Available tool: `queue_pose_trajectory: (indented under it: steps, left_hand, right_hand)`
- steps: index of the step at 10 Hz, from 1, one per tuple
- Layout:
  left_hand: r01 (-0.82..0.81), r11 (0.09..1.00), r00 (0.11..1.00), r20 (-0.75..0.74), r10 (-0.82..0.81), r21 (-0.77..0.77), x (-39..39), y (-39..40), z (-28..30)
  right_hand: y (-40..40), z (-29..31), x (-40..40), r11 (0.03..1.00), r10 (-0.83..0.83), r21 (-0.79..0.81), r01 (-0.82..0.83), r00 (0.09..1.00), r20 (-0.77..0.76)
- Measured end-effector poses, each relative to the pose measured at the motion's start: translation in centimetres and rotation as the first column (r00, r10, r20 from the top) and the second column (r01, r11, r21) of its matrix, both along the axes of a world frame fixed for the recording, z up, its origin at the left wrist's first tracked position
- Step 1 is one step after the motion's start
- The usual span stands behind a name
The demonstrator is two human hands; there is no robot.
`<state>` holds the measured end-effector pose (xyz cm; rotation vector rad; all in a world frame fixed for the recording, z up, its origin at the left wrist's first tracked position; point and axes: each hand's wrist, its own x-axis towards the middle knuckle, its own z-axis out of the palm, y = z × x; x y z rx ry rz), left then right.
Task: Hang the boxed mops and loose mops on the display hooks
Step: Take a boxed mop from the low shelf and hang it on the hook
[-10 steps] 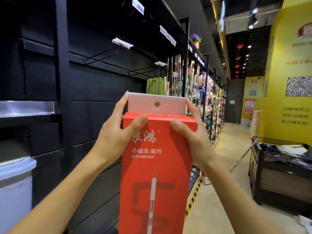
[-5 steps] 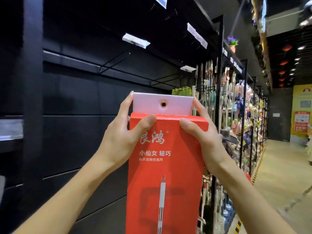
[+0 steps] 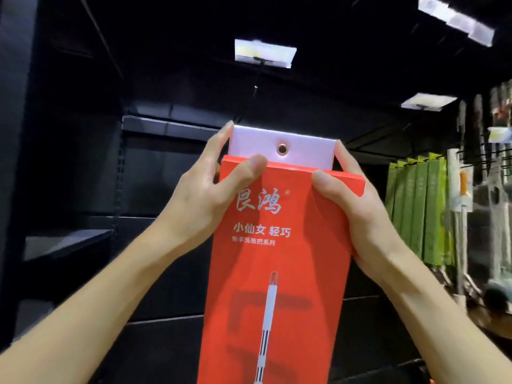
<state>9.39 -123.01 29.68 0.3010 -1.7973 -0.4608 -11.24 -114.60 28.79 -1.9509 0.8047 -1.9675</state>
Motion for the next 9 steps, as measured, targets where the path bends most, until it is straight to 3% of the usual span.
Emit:
queue_pose_trajectory:
  steps: [4, 9]
  left_hand:
    - [-0.131, 0.988, 0.988, -0.088, 0.124, -0.079, -2.0, -9.0, 7.8]
    - [-0.172, 0.973, 0.985, -0.047, 0.167, -0.152, -0.9, -9.2, 12.0]
  right_hand:
    - [-8.6, 7.8, -3.3, 0.991, 0.090, -0.085, -0.105, 0.983, -0.157]
    - [-13.1, 12.8, -3.6, 0.984, 0.019, -0.170, -0.057, 0.977, -0.214]
